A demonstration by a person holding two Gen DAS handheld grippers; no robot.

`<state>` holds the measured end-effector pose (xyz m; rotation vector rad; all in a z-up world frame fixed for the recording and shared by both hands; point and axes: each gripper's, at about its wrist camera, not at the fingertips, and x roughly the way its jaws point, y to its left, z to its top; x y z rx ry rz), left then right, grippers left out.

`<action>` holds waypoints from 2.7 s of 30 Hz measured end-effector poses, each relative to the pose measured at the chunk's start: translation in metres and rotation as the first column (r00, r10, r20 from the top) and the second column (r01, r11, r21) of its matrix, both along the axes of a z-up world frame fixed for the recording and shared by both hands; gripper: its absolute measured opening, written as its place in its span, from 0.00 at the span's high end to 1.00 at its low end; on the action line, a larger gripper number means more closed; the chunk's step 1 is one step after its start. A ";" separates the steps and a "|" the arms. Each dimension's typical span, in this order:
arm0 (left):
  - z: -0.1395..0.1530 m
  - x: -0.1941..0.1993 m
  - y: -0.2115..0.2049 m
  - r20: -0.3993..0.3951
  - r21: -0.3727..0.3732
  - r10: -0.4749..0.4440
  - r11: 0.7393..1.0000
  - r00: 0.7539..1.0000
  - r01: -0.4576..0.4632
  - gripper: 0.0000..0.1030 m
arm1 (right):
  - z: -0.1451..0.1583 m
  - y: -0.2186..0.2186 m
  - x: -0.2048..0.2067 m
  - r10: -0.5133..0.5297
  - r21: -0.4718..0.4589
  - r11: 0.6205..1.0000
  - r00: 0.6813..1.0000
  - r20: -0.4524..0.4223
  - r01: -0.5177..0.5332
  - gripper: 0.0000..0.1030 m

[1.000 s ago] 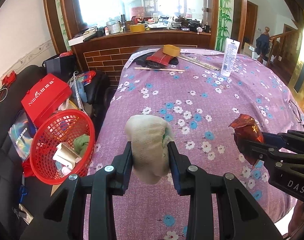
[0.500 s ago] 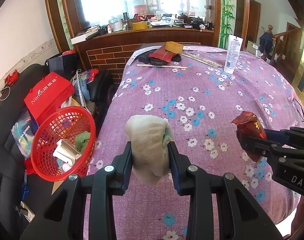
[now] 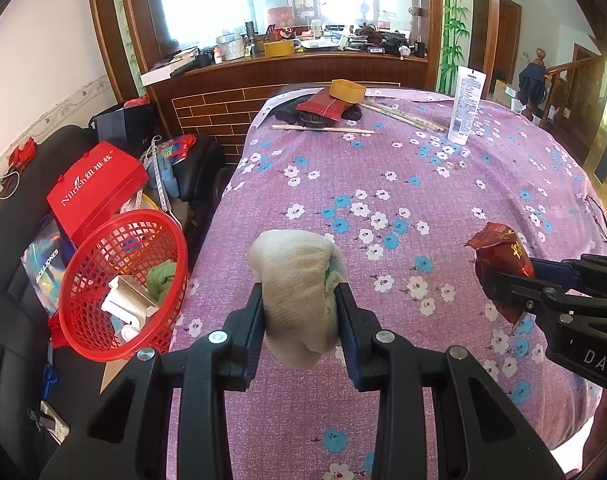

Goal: Collect trash
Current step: 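Lift the white cloth and red wrapper and hold them above the table, then carry the cloth and wrapper over the red basket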

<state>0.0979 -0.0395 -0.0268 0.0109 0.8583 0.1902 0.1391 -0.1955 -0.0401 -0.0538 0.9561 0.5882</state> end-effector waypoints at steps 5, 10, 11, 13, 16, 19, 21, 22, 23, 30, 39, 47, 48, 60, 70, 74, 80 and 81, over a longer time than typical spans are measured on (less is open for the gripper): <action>-0.001 0.001 0.000 0.000 -0.002 0.001 1.000 1.000 -0.001 0.68 | 0.000 0.000 0.000 0.001 -0.001 1.000 1.000 -0.001 -0.001 0.66; -0.002 0.001 0.001 0.000 -0.004 0.006 1.000 1.000 -0.006 0.68 | -0.002 0.002 0.001 0.005 -0.004 1.000 1.000 -0.003 -0.005 0.66; -0.003 0.000 0.002 0.000 -0.005 0.009 1.000 1.000 -0.009 0.68 | -0.002 0.002 0.001 0.006 -0.004 1.000 1.000 -0.003 -0.007 0.66; -0.003 0.000 0.004 0.001 -0.007 0.012 1.000 1.000 -0.012 0.68 | -0.002 0.004 0.001 0.007 -0.004 1.000 1.000 -0.004 -0.007 0.66; -0.003 -0.002 0.005 0.001 -0.008 0.016 1.000 1.000 -0.016 0.68 | -0.003 0.006 0.000 0.011 -0.005 1.000 1.000 -0.007 -0.011 0.66; -0.003 -0.004 0.008 0.000 -0.009 0.021 1.000 1.000 -0.021 0.68 | -0.004 0.008 0.000 0.018 -0.005 1.000 1.000 -0.008 -0.018 0.66; -0.003 -0.005 0.009 0.001 -0.011 0.027 1.000 1.000 -0.027 0.68 | -0.004 0.009 0.001 0.020 -0.005 1.000 1.000 -0.009 -0.020 0.66; -0.003 -0.006 0.010 0.001 -0.012 0.030 0.999 1.000 -0.030 0.68 | -0.004 0.010 0.001 0.024 -0.006 1.000 1.000 -0.009 -0.024 0.66; -0.003 -0.006 0.011 0.002 -0.013 0.033 0.999 0.999 -0.033 0.68 | -0.004 0.011 0.000 0.026 -0.008 1.000 1.000 -0.008 -0.026 0.66; 0.003 -0.011 0.018 0.014 -0.024 0.051 0.998 0.999 -0.051 0.68 | -0.003 0.019 0.001 0.040 -0.010 0.999 0.999 -0.006 -0.040 0.66; 0.049 -0.030 0.070 0.117 -0.073 0.158 0.986 0.981 -0.150 0.68 | 0.022 0.044 0.006 0.095 0.002 0.995 0.995 0.039 -0.095 0.66; 0.056 -0.046 0.129 0.129 -0.079 0.281 0.959 0.951 -0.272 0.68 | 0.043 0.097 0.009 0.204 0.032 0.978 0.978 0.048 -0.206 0.66; 0.055 -0.048 0.134 0.127 -0.075 0.291 0.956 0.948 -0.284 0.68 | 0.044 0.104 0.009 0.218 0.034 0.975 0.975 0.051 -0.220 0.66; 0.032 -0.052 0.193 0.069 -0.041 0.365 0.931 0.928 -0.363 0.68 | 0.046 0.205 0.009 0.349 0.048 0.935 0.936 0.036 -0.350 0.66; 0.012 -0.041 0.220 0.032 -0.048 0.353 0.935 0.935 -0.352 0.68 | 0.032 0.251 0.025 0.347 0.038 0.937 0.938 -0.016 -0.346 0.66; 0.006 -0.035 0.228 0.022 -0.055 0.350 0.936 0.936 -0.349 0.68 | 0.027 0.263 0.031 0.345 0.024 0.939 0.938 -0.028 -0.344 0.66; -0.001 -0.029 0.238 0.009 -0.063 0.349 0.936 0.937 -0.348 0.68 | 0.020 0.279 0.039 0.337 0.020 0.941 0.940 -0.056 -0.337 0.66; -0.002 -0.029 0.239 0.006 -0.064 0.349 0.935 0.937 -0.348 0.68 | 0.019 0.281 0.040 0.336 0.019 0.942 0.940 -0.058 -0.336 0.66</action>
